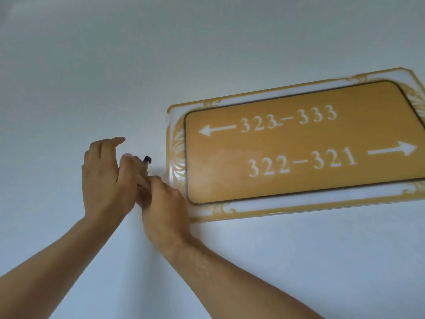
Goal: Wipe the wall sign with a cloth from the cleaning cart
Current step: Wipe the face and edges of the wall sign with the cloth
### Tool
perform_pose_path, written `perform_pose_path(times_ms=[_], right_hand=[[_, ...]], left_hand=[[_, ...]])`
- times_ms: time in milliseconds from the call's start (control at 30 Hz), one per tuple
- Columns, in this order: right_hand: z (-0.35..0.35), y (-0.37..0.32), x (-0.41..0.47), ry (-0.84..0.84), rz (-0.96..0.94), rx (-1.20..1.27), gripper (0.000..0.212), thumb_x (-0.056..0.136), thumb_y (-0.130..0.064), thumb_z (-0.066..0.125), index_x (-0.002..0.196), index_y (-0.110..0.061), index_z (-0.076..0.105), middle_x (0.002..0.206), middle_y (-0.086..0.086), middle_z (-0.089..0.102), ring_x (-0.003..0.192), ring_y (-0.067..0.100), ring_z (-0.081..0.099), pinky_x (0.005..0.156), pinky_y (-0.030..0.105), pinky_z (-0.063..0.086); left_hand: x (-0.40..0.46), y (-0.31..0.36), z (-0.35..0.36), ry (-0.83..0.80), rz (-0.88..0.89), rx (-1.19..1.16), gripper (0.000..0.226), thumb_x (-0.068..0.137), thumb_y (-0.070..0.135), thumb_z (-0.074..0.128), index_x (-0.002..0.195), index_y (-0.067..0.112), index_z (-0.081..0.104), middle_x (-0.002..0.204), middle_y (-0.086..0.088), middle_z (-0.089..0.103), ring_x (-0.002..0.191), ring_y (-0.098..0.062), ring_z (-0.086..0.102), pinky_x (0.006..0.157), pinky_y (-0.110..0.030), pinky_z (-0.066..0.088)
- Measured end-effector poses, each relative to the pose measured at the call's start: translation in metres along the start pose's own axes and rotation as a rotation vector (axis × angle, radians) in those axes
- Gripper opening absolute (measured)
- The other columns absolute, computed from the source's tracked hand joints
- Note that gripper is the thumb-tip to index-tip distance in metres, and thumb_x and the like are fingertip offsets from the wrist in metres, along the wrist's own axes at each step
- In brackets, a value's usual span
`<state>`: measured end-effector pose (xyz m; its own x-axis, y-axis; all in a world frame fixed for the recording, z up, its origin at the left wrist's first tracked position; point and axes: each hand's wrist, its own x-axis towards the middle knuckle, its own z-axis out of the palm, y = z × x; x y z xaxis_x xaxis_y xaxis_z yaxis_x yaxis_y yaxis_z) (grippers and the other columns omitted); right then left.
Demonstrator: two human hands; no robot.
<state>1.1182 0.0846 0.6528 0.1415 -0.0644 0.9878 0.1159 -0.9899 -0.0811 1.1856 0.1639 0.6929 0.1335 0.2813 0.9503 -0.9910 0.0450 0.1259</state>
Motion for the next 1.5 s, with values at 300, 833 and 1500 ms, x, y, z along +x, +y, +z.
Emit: perform_pose_path(times_ms=[300, 833, 1500], right_hand=[[-0.194, 0.045, 0.045, 0.629, -0.205, -0.153, 0.023, 0.097, -0.026, 0.060, 0.116, -0.016, 0.068, 0.102, -0.003, 0.070, 0.092, 0.014, 0.063, 0.077, 0.026, 0.049], [-0.385, 0.165, 0.071, 0.530, 0.205, -0.873, 0.046, 0.100, -0.038, 0.044, 0.134, -0.007, 0.041, 0.138, 0.019, 0.042, 0.121, 0.041, 0.040, 0.099, 0.050, 0.037], [-0.180, 0.090, 0.102, 0.333, -0.196, -0.903, 0.041, 0.098, -0.038, 0.048, 0.123, -0.006, 0.046, 0.132, 0.017, 0.047, 0.111, 0.035, 0.045, 0.088, 0.042, 0.038]], left_hand=[[-0.026, 0.045, 0.066, -0.058, 0.088, -0.072, 0.045, 0.089, 0.025, 0.042, 0.132, 0.017, 0.051, 0.133, -0.004, 0.050, 0.125, -0.022, 0.043, 0.106, -0.041, 0.037], [-0.136, 0.168, 0.170, -0.273, 0.822, -0.011, 0.054, 0.072, 0.016, 0.054, 0.121, -0.004, 0.063, 0.122, -0.019, 0.064, 0.117, -0.039, 0.057, 0.104, -0.051, 0.041], [-0.112, 0.093, 0.109, -0.312, 0.593, 0.147, 0.050, 0.073, 0.023, 0.054, 0.117, 0.004, 0.067, 0.125, -0.012, 0.064, 0.121, -0.034, 0.056, 0.105, -0.051, 0.041]])
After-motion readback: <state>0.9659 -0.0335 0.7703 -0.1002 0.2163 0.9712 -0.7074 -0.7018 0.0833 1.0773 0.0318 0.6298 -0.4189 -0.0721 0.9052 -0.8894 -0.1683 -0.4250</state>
